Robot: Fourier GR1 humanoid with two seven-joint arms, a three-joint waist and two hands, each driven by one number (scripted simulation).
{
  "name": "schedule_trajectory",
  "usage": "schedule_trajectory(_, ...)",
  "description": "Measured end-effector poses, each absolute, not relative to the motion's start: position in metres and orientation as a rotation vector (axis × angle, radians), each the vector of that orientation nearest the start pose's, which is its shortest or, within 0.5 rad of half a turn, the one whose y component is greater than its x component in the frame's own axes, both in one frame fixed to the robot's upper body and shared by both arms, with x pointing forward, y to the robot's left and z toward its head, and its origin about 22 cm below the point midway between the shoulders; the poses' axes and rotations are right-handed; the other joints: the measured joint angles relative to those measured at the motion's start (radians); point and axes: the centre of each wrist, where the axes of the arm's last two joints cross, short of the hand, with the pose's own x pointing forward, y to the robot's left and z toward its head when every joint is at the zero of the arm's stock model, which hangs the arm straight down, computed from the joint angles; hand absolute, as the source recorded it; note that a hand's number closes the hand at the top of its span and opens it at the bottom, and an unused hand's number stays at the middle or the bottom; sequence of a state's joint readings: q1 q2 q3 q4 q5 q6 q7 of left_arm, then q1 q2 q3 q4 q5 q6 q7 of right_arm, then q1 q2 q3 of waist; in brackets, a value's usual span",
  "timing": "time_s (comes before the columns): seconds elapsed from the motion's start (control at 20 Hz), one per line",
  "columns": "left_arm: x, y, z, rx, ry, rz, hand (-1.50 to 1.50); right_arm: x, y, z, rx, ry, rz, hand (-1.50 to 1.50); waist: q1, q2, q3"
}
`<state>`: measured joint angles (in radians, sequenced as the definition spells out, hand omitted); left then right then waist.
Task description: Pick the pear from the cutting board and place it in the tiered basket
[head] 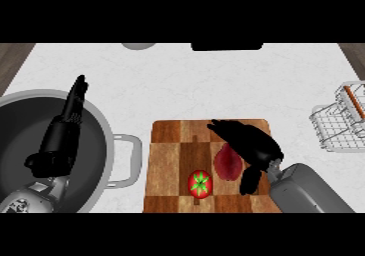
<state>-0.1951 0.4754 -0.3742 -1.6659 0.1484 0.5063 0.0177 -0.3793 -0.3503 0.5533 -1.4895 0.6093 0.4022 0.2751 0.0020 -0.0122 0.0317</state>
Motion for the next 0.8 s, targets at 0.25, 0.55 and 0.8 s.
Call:
schedule_trajectory(0.25, 0.263, 0.223, 0.068, 0.285, -1.780, -0.185, 0.00, 0.288, -0.154, 0.044, -0.442, -1.279, 1.507, 1.50, 0.000, 0.000, 0.000)
schedule_trajectory(0.55, 0.264, 0.223, 0.070, 0.284, -1.777, -0.178, 0.00, 0.287, -0.145, 0.038, -0.556, -1.382, 1.540, 1.50, 0.002, -0.002, -0.003)
schedule_trajectory(0.8, 0.261, 0.226, 0.070, 0.282, -1.772, -0.165, 0.00, 0.280, -0.161, 0.025, -0.687, -1.342, 1.493, 1.50, -0.010, -0.011, -0.009)
